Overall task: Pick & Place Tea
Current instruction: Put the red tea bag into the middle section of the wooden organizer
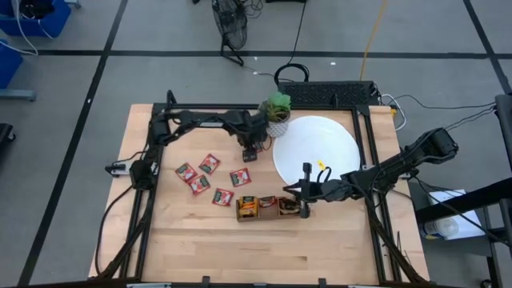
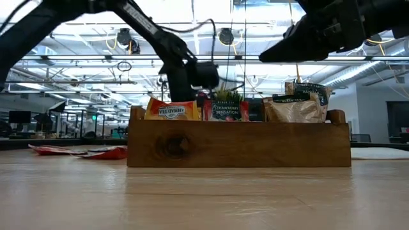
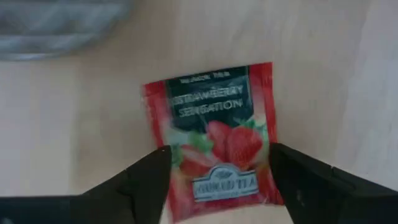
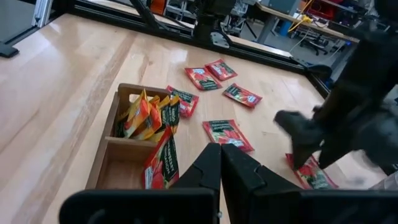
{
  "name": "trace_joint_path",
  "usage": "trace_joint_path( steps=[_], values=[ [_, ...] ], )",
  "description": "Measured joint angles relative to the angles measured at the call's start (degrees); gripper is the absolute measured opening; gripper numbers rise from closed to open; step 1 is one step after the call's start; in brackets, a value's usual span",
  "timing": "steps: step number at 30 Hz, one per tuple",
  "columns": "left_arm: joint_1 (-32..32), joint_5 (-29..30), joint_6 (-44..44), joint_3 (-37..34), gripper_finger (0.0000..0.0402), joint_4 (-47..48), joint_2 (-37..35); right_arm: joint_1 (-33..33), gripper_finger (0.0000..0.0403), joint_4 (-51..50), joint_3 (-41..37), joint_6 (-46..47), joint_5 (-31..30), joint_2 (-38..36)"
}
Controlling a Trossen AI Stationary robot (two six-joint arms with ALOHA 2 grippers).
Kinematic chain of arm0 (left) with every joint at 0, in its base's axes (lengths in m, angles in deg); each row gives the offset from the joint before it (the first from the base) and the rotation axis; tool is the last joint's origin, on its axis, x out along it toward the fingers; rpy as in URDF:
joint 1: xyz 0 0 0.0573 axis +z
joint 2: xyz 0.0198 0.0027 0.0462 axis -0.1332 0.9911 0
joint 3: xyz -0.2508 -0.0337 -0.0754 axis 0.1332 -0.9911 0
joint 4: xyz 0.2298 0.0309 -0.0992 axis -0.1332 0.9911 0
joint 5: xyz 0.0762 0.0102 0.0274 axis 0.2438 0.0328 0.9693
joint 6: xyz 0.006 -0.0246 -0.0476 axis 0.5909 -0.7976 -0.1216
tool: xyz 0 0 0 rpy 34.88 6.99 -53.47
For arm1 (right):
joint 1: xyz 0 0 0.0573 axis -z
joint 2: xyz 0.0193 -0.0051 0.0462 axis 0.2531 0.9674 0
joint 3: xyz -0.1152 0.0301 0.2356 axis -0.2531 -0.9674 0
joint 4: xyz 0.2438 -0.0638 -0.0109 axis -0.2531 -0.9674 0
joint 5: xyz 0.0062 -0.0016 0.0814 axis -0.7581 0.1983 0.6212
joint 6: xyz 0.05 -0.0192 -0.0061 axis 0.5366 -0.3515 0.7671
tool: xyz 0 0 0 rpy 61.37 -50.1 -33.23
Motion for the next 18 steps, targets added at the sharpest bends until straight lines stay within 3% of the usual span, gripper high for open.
trace_joint_path(
  steps=[2,6,10,14,18],
  values=[
    [-0.8,0.4,1.1,0.5,0.028,0.0,1.4,0.0,0.0,-0.8,0.0,0.0,0.0,0.0],
    [-2.3,6.9,2.6,0.6,0.0278,0.3,1.9,0.0,0.0,-0.9,0.0,0.0,0.0,0.0],
    [-1.7,3.5,0.2,0.6,0.0255,1.9,1.9,0.0,0.0,-1.1,0.0,0.0,0.0,0.0],
    [-1.5,4.1,0.9,0.5,0.0195,5.3,1.7,0.0,0.0,-1.0,0.0,-0.1,0.0,0.0],
    [-1.6,4.5,0.8,0.4,0.0084,6.3,1.8,0.0,0.0,-0.7,0.0,0.0,0.0,0.0]
  ],
)
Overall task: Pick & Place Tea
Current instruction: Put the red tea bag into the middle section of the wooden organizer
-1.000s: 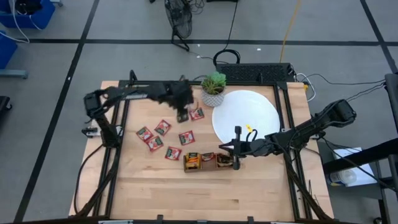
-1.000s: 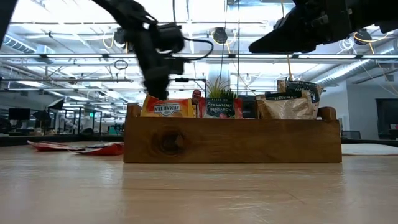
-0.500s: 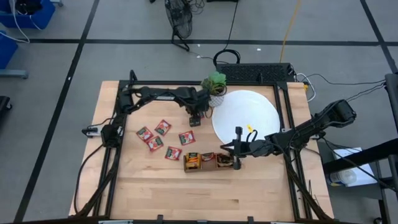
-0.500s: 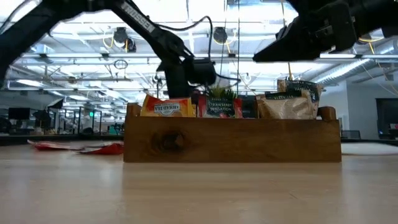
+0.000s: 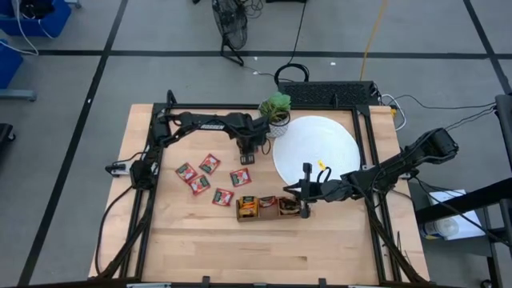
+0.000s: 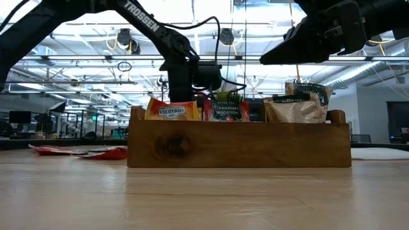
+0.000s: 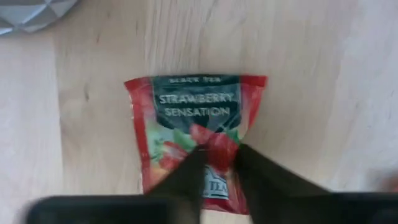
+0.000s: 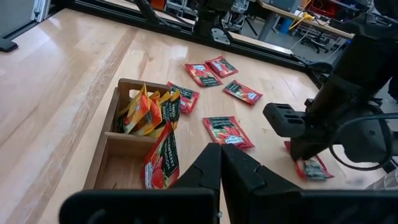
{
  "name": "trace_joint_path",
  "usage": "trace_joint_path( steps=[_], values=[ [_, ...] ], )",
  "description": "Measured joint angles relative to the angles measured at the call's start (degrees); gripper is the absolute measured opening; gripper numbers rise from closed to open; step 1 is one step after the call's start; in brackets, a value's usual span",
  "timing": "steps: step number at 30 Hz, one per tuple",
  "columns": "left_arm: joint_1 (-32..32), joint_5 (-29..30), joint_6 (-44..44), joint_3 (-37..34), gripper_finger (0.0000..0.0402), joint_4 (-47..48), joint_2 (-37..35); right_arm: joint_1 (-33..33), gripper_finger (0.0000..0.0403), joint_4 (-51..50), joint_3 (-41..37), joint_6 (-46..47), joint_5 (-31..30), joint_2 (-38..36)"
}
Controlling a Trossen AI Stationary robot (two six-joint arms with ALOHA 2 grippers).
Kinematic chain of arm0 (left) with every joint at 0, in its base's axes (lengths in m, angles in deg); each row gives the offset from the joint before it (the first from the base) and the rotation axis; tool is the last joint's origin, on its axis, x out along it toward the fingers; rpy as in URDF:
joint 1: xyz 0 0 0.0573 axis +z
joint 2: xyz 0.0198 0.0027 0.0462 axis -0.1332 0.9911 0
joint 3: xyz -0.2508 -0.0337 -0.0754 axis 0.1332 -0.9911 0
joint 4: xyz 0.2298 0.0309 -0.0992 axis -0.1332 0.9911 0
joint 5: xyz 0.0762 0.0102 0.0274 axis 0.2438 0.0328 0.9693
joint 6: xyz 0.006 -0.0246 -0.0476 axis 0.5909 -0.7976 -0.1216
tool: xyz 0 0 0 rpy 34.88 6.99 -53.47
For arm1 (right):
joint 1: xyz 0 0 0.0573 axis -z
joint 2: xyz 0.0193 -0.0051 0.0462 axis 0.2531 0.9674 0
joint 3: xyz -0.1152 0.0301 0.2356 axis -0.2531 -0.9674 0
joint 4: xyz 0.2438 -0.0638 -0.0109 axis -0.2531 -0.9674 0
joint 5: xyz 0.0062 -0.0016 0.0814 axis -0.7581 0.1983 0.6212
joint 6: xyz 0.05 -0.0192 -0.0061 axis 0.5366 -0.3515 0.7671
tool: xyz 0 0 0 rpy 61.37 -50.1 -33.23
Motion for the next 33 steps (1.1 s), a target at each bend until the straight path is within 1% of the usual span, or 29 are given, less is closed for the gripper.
trace_joint_path(
  steps=[1,2,3,6,8,9,11,13,15,18,22,24,26,29,31,33],
  values=[
    [0.1,0.0,0.0,0.0,0.0049,0.0,0.0,0.0,0.0,0.0,0.0,0.1,0.0,0.0],
    [0.1,0.0,0.0,0.0,0.0027,0.0,0.0,0.0,0.0,0.0,0.0,0.3,0.0,0.0],
    [0.1,0.1,0.1,0.0,0.0017,0.0,0.0,0.0,0.0,0.0,0.0,0.4,0.0,0.0],
    [-0.3,0.8,0.8,0.0,0.0009,0.9,-0.4,0.0,0.0,0.0,0.0,0.4,0.0,0.0],
    [-1.2,4.0,0.1,-0.2,0.0005,2.5,-1.4,0.0,0.0,0.0,0.0,0.4,0.0,0.0],
    [-2.0,7.0,-0.5,-0.5,0.0004,3.9,-2.1,0.0,0.0,0.1,0.0,0.4,0.0,0.0],
    [-4.4,15.1,-0.8,-0.9,0.0003,5.7,-4.2,0.3,0.0,1.4,0.0,0.5,-0.1,0.0],
    [-7.9,23.8,-0.5,-1.3,0.0002,5.2,-7.5,1.3,0.0,3.5,0.0,0.8,0.0,0.0],
    [-11.8,31.1,-0.4,-1.9,0.0002,3.4,-10.7,2.7,0.0,4.8,0.0,2.2,-0.2,0.0],
    [-18.3,39.0,1.6,-4.8,0.0001,-0.4,-13.8,6.2,0.0,5.9,0.0,5.6,-0.1,0.0],
    [-26.6,48.7,6.6,-10.8,0.0001,-11.0,-17.8,11.6,0.0,6.2,0.0,9.8,0.6,1.8],
    [-29.2,53.2,9.2,-13.9,0.0001,-15.4,-18.5,14.3,0.0006,8.0,0.0,10.1,4.9,3.5],
    [-30.6,57.1,12.4,-16.7,0.0001,-19.9,-18.6,16.8,0.0024,14.0,0.0,10.3,11.7,6.4],
    [-32.0,60.3,16.1,-19.0,0.0001,-25.4,-19.0,20.1,0.0072,24.4,0.0,12.1,19.2,11.7],
    [-32.5,60.9,16.9,-19.8,0.0001,-25.9,-19.0,22.0,0.0108,30.1,0.0,14.1,21.2,14.4],
    [-32.7,60.6,17.0,-20.0,0.0001,-26.0,-18.8,23.6,0.0141,32.8,0.0,15.6,21.2,16.6]
  ],
)
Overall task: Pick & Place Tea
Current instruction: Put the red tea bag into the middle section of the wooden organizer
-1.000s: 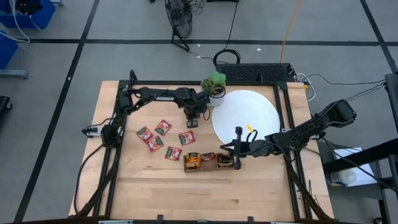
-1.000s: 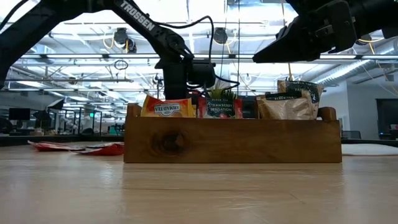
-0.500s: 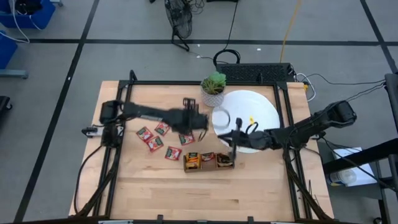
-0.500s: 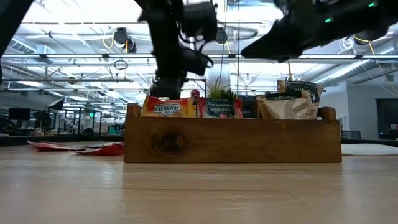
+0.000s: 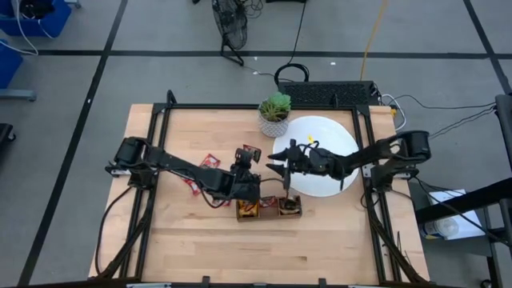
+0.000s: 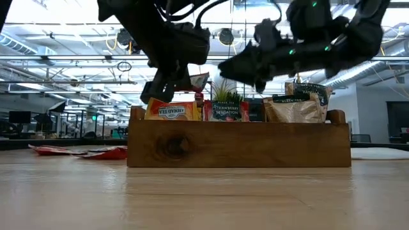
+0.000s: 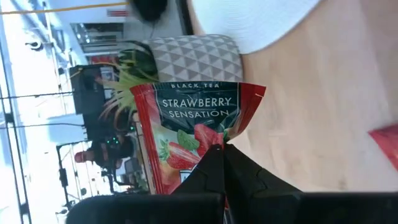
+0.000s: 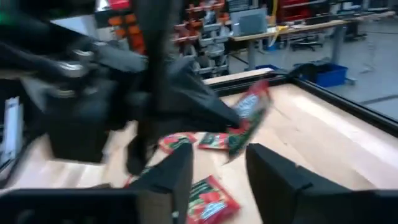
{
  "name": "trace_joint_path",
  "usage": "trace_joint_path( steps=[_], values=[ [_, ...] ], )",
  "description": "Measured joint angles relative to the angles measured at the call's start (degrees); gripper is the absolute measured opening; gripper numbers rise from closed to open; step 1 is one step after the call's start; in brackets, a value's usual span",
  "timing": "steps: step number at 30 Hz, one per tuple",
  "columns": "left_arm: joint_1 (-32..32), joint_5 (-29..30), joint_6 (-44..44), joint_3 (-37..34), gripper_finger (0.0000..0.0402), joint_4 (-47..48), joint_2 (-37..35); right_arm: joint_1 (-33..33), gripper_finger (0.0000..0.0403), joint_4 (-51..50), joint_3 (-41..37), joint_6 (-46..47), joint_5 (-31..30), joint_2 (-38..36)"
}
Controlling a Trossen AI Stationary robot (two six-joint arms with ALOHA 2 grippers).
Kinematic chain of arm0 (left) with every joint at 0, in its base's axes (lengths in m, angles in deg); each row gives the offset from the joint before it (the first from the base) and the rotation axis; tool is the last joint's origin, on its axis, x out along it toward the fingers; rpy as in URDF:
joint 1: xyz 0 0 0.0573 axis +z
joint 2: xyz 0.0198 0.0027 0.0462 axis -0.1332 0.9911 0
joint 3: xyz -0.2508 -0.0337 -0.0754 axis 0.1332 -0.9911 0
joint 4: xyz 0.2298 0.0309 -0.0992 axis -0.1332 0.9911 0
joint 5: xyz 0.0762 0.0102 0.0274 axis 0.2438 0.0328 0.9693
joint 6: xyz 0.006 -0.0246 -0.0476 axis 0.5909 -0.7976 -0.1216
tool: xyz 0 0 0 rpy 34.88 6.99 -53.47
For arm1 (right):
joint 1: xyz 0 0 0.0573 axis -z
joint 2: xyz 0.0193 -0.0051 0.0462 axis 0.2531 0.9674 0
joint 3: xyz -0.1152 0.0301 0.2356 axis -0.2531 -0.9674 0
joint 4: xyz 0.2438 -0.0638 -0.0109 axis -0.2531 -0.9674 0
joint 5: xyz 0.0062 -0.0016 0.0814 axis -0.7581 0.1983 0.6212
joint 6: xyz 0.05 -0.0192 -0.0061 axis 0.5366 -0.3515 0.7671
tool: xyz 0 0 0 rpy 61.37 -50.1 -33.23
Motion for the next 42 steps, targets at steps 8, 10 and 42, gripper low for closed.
trace_joint_path(
  steps=[8,10,42],
  values=[
    [-0.9,-0.8,3.5,0.1,0.0,-4.8,-0.2,3.5,0.0195,3.7,2.1,5.3,0.1,7.2],
    [-1.0,-1.2,4.3,0.1,0.0,-5.9,-0.2,3.5,0.0195,3.9,3.3,5.2,0.3,8.5],
    [-0.6,-4.7,0.7,0.2,0.0,-5.0,-0.2,4.6,0.012,1.9,4.7,2.7,1.4,5.9]
  ],
)
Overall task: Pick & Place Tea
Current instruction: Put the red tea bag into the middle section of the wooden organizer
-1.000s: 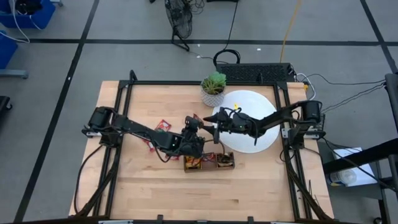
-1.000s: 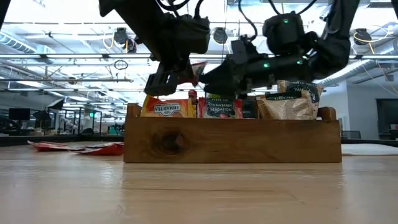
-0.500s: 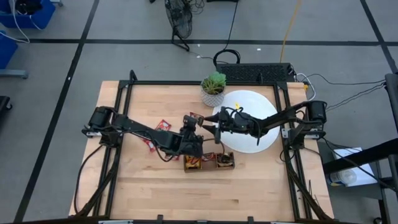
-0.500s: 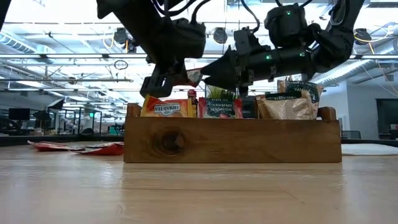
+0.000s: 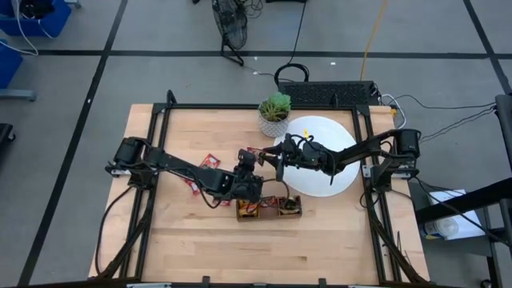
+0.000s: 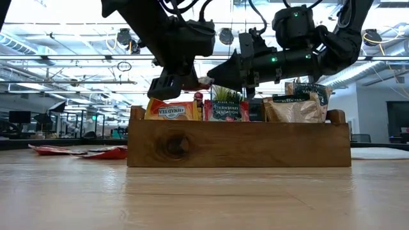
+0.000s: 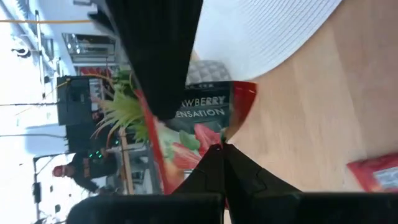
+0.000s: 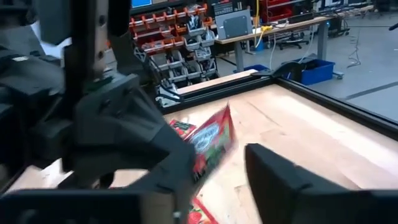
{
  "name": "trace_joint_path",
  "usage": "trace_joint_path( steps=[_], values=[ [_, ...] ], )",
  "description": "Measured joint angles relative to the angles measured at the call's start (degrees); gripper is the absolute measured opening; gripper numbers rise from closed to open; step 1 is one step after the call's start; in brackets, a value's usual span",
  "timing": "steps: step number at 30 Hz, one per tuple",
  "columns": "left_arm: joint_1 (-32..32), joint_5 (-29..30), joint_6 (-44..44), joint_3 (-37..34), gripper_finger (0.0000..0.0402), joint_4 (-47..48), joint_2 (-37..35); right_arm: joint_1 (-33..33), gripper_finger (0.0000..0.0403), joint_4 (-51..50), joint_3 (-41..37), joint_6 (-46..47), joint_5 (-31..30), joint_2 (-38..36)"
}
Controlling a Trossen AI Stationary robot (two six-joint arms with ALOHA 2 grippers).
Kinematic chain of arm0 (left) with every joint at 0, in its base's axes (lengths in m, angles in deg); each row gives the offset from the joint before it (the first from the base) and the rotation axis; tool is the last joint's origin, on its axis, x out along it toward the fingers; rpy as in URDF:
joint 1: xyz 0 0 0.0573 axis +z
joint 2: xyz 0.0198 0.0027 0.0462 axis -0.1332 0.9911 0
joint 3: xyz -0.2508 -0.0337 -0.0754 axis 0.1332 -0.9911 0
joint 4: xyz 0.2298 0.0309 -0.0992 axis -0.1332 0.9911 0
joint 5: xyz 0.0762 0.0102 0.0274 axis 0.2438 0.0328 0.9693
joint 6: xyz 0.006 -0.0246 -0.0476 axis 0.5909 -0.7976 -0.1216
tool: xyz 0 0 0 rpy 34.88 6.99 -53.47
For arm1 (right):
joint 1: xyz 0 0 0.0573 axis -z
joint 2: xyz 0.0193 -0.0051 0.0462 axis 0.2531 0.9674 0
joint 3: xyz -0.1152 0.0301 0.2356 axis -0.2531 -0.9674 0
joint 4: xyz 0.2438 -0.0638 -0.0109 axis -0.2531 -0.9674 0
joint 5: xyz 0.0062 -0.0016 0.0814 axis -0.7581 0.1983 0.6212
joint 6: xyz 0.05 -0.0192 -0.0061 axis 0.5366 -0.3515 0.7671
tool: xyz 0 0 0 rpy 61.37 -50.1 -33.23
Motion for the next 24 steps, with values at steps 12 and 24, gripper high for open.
trace_joint_path(
  steps=[12,24],
  values=[
    [-0.8,-1.8,-0.1,0.0,0.0011,-3.2,0.0,-1.4,0.0001,1.4,2.9,-5.7,-0.4,4.4],
    [-4.1,1.2,-10.0,0.1,0.0005,5.7,-6.6,-5.8,0.0,-8.7,2.9,-15.7,-11.0,-5.2]
  ],
)
